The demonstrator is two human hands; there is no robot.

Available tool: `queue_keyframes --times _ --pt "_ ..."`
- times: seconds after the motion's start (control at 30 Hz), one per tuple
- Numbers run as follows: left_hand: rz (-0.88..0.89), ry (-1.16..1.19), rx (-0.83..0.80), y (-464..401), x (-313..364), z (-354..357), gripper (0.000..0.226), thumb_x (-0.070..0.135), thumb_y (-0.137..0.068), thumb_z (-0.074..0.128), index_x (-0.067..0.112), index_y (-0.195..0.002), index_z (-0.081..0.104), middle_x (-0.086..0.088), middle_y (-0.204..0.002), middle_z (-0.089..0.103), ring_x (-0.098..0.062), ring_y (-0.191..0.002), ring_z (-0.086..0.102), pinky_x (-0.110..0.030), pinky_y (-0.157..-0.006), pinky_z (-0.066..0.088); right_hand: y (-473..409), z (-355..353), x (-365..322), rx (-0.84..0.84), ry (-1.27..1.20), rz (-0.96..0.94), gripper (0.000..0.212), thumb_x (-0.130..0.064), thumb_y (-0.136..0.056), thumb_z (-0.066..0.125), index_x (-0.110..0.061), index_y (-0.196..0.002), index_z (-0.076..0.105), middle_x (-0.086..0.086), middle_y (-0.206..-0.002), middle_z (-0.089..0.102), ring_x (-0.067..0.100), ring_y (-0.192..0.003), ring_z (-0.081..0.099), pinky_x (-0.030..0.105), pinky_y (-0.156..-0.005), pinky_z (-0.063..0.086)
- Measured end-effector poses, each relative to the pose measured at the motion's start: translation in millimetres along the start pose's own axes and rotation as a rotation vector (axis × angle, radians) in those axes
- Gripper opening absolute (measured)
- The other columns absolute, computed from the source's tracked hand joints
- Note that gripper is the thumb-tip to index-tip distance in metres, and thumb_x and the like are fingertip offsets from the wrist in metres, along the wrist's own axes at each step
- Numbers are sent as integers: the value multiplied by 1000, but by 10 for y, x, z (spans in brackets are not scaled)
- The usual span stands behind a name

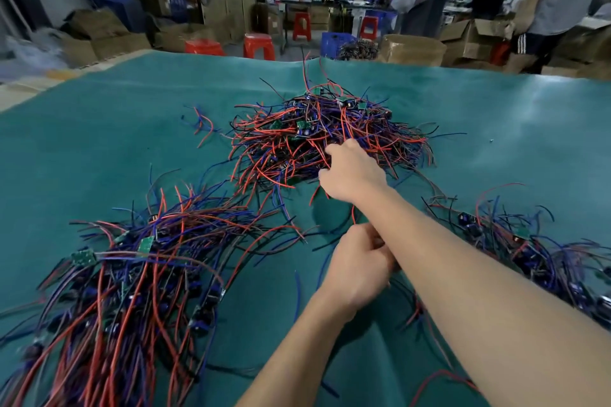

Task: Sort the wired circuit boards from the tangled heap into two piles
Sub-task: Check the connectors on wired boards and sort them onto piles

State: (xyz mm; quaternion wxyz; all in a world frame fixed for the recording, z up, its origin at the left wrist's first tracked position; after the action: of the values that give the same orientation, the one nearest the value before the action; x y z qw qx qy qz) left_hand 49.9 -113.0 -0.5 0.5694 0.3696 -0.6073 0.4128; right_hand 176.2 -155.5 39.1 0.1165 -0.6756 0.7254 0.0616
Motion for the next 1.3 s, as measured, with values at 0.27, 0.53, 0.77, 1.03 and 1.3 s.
queue_keyframes --times 0.27,0.53,0.77,1.03,1.3 --pt "-9 24 -3 -10 -15 -9 30 2 -72 43 22 -59 61 14 -51 58 3 -41 46 -11 -45 37 -20 61 -9 -38 21 -21 30 -30 -97 60 -19 -124 58 6 -138 44 36 -101 55 42 -76 41" --pt "-5 -50 -9 -40 -38 3 30 11 -83 48 29 -67 66 12 -54 59 1 -41 45 -18 -45 37 -22 -20 153 92 53 -46 6 -24 -97 67 -25 -102 70 10 -116 66 40 -102 63 44 -81 54" --pt "-48 21 41 -53 -67 -10 22 7 -96 49 16 -87 68 0 -64 69 -19 -52 45 -22 -41 35 96 -236 502 -59 -361 41 10 -16 -78 71 -19 -69 72 4 -73 76 15 -64 71 23 -52 50" --pt "-55 18 62 -69 -85 4 21 9 -93 51 18 -85 68 -2 -65 71 -21 -56 46 -25 -45 36 176 -187 581 -9 -448 62 9 -32 -87 73 -25 -81 73 2 -86 78 21 -76 73 25 -55 54" --pt "-57 26 52 -85 -114 -15 20 8 -96 51 15 -85 67 -2 -67 70 -17 -48 47 -20 -40 35 9 -53 498 121 -453 359 20 -33 -85 72 -14 -90 77 7 -96 73 30 -93 67 33 -80 54"
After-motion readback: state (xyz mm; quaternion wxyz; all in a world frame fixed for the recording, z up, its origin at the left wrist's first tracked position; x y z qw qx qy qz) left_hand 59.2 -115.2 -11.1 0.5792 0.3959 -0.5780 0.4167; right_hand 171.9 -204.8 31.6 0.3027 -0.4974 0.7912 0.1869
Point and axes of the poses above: each hand's wrist, its own y-axis away from the middle knuckle, its own z-axis out of the palm, x = y × z, the point moved 3 cm from there along -y, towards the middle knuckle
